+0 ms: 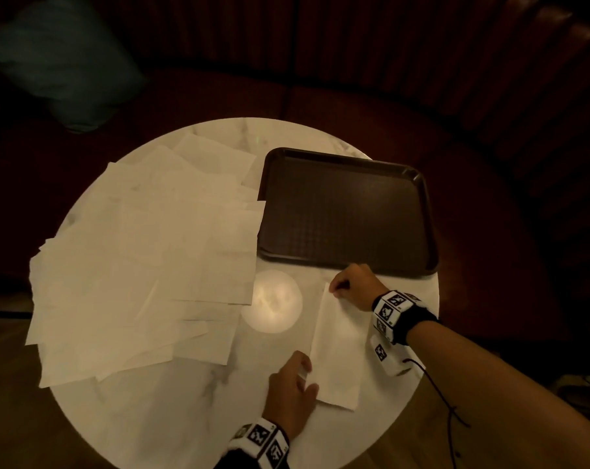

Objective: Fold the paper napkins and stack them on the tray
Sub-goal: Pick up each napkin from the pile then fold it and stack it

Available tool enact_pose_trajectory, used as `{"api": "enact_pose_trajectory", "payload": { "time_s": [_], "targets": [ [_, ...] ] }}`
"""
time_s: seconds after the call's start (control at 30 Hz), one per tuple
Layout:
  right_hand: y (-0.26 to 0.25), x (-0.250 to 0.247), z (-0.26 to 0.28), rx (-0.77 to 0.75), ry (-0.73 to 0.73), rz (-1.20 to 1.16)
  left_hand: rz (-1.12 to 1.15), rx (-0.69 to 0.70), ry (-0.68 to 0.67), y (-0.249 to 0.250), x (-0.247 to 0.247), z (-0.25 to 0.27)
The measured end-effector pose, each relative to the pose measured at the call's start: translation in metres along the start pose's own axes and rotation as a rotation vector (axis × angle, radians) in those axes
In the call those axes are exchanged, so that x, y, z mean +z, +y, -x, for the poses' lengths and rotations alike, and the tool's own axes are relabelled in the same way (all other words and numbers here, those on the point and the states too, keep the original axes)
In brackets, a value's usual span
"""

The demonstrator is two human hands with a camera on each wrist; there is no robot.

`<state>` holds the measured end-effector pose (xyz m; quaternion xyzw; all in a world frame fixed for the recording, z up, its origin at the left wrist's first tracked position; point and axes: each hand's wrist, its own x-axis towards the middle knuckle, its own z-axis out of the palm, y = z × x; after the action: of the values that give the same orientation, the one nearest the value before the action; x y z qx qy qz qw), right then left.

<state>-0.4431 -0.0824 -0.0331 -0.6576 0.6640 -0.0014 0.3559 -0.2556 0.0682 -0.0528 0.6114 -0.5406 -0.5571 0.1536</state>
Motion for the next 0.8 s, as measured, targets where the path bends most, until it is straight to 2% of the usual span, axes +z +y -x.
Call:
{"api": "enact_pose_trajectory", "payload": {
  "time_s": [0.07, 0.2, 0.27, 0.33, 0.4, 0.43, 0.53, 0.6, 0.7, 0.73, 0.8],
  "targets": [
    [-0.004, 0.004, -0.004, -0.046, 0.001, 0.040, -0.137, 0.047, -0.107, 0.001, 0.010, -0.002],
    [-0.004, 0.010, -0.004, -0.141, 0.022, 0.107, -0.244, -0.013, -0.314, 0.000, 0.011, 0.002],
    [-0.001, 0.013, 0.000, -0.152, 0.092, 0.125, -0.221, -0.048, -0.422, 0.002, -0.006, 0.007],
    [-0.007, 0.016, 0.010, -0.101, 0.211, 0.145, -0.115, -0.073, -0.444, 0.009, -0.035, 0.012],
    [-0.035, 0.021, 0.024, -0.126, 0.317, 0.091, -0.098, -0.027, -0.345, 0.010, -0.071, 0.016],
    [-0.054, 0.028, 0.028, -0.162, 0.332, 0.061, -0.119, -0.009, -0.255, 0.006, -0.093, 0.018],
    [-0.120, 0.059, 0.021, -0.149, 0.267, -0.051, -0.143, -0.048, 0.037, -0.023, -0.157, 0.027],
    [-0.163, 0.081, 0.001, -0.114, 0.275, -0.131, -0.126, -0.108, 0.144, -0.047, -0.197, 0.034],
    [-0.229, 0.100, -0.033, -0.152, 0.290, -0.083, -0.041, -0.159, 0.251, -0.072, -0.248, 0.044],
    [-0.247, 0.101, -0.045, -0.108, 0.300, -0.059, -0.017, -0.142, 0.291, -0.079, -0.262, 0.047],
    [-0.271, 0.097, -0.071, 0.148, 0.320, -0.094, 0.036, -0.104, 0.343, -0.091, -0.285, 0.053]
  ]
}}
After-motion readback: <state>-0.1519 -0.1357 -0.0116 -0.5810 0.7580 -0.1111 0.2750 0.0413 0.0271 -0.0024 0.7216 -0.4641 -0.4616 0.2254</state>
